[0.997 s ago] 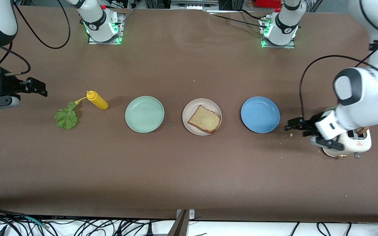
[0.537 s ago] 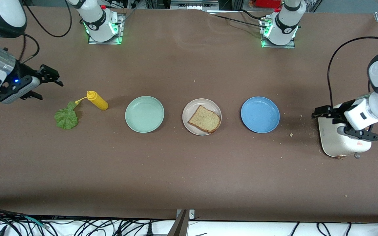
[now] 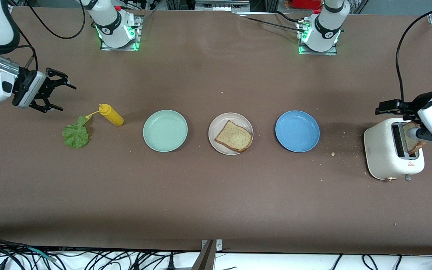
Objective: Make sandwich in beige plate with both arms
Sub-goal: 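Reach the right gripper to the yellow bottle while the left gripper returns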
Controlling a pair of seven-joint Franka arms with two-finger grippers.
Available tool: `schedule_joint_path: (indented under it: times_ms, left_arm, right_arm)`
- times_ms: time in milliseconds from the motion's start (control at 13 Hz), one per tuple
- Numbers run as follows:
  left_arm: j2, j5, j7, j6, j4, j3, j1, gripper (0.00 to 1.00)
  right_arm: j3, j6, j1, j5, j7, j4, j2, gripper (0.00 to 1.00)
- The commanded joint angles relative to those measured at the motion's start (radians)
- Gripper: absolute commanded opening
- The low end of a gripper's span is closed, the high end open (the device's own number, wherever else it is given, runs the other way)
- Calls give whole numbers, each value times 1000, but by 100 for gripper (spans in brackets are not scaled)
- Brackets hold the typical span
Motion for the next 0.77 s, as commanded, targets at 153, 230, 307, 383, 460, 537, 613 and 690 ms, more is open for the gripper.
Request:
schedule_joint_path:
  times_ms: [153,230,307,383,460,537,613,690]
  left_arm:
    - [-38,73,-66,-34,29,-23,-16,100]
    - [-45,73,-66,-40,31,-23,-16,100]
    - [-49,73,-66,-49,31,-23,-16,100]
    - [-52,73,-69,-66,31,-23,-16,100]
    - [-60,71,-72,-69,31,-22,-16,100]
    - [-72,71,-74,-69,28,-22,-14,100]
    - [-77,71,-74,-71,24,-22,-14,100]
    - [-80,71,-74,-71,24,-19,-13,100]
  right_arm:
    - [-74,6,-2,307,-430,-107,104,100]
    - [-76,4,-8,369,-537,-107,154,100]
    - [-79,3,-13,416,-616,-105,188,100]
    - [-79,-2,-13,447,-664,-107,213,100]
    - [-79,-7,-17,466,-707,-102,237,100]
    - [-79,-7,-25,492,-756,-102,260,100]
    - [-79,-7,-25,521,-815,-102,283,99]
    - [-79,-25,-25,555,-856,-102,306,100]
